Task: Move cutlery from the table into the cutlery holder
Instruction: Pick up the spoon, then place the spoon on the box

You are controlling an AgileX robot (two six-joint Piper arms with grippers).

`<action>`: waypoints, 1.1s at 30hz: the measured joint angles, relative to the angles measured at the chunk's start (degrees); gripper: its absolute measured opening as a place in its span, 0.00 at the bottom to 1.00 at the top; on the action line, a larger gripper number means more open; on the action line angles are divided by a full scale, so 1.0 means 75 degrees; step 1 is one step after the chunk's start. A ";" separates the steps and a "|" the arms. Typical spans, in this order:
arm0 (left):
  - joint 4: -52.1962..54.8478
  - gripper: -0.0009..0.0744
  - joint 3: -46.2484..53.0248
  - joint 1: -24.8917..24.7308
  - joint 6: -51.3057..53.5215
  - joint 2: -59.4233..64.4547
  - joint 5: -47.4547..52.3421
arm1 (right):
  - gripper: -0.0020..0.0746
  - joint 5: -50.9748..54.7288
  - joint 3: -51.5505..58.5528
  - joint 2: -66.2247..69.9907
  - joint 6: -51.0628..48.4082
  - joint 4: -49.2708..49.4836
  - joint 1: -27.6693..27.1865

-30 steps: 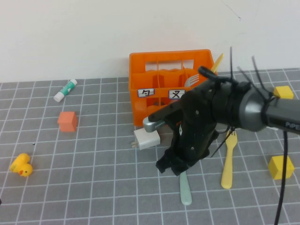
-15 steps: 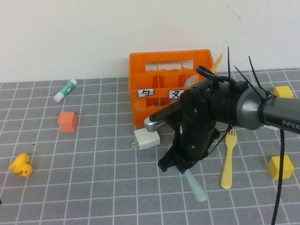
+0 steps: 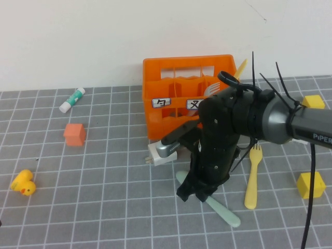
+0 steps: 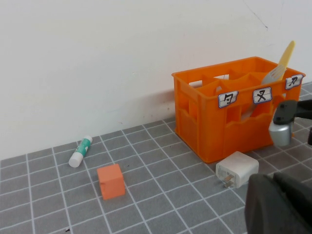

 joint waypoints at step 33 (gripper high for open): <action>-0.0457 0.01 0.0159 0.0000 -0.0189 0.0000 -0.0517 | 0.17 -0.6227 -0.0890 -0.1558 -0.1196 0.0118 0.0015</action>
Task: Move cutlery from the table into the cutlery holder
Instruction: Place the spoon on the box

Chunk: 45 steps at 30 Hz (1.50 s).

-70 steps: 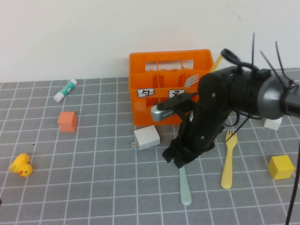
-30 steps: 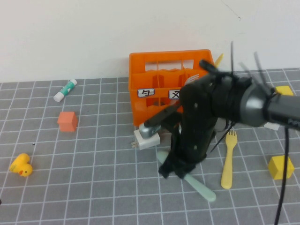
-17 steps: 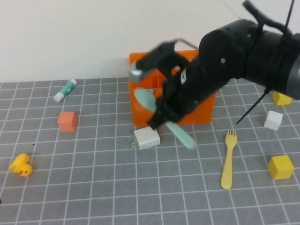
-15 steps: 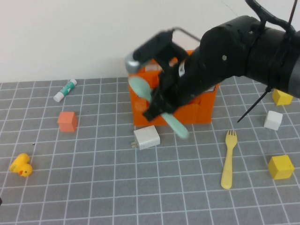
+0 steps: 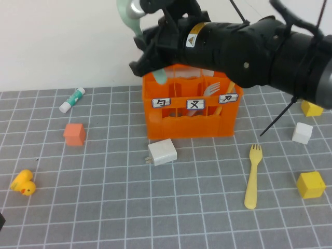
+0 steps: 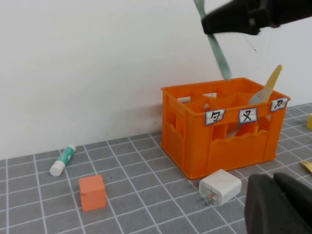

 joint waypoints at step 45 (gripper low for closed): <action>0.0053 0.01 0.0000 0.0000 0.0000 0.0000 -0.0033 | 0.45 0.0673 0.0000 0.0136 -0.0729 0.0050 -0.0265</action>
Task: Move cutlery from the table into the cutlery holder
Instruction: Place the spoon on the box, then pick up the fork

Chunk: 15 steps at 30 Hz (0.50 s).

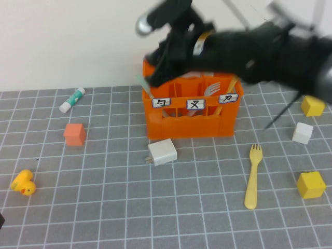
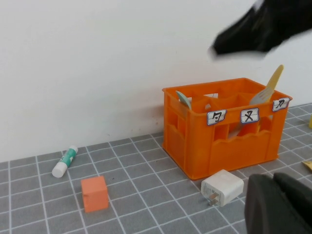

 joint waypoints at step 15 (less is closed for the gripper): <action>0.0000 0.01 -0.0461 0.0000 -0.0801 0.1916 0.0602 | 0.03 0.5009 0.0366 -0.2695 0.1960 -0.2885 0.0000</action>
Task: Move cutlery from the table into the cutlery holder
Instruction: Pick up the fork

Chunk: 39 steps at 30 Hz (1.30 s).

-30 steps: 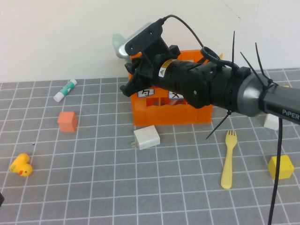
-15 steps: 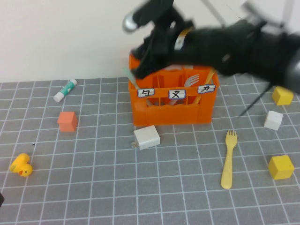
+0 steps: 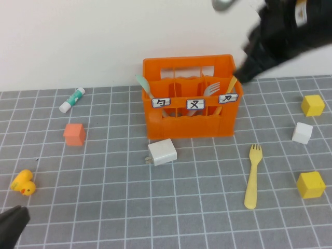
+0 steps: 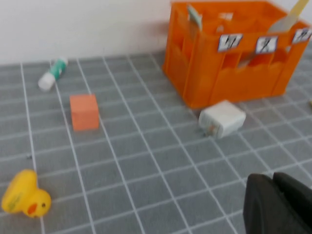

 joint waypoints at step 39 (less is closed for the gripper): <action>-0.0610 0.01 -0.0387 0.0000 0.0365 0.1362 0.0418 | 0.55 -0.2671 0.3003 0.2905 0.2750 0.1922 -0.1616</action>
